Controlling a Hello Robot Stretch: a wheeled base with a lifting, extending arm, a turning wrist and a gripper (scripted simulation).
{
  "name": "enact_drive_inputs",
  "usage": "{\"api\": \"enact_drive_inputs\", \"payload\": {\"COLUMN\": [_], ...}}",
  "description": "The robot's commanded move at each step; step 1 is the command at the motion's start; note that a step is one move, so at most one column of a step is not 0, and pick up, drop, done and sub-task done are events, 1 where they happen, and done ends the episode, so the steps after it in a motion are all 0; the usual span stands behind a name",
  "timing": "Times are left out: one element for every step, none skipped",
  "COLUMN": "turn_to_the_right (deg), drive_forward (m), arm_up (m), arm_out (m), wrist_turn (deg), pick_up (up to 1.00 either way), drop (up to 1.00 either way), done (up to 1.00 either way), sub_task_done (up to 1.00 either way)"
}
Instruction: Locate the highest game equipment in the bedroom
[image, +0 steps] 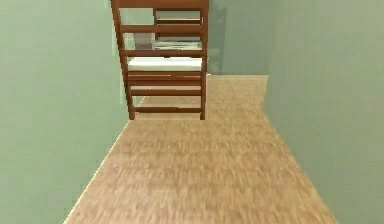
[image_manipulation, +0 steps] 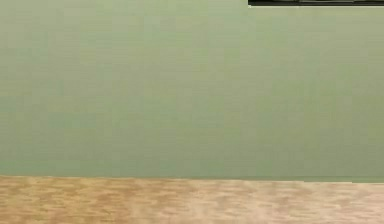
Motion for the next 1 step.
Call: {"api": "enact_drive_inputs", "payload": {"turn_to_the_right": [0.0], "drive_forward": [1.00], "arm_up": [0.00], "arm_out": [0.00], "wrist_turn": [0.0], "pick_up": [0.00], "drop": [0.00], "done": [0.00], "sub_task_done": [0.00]}}
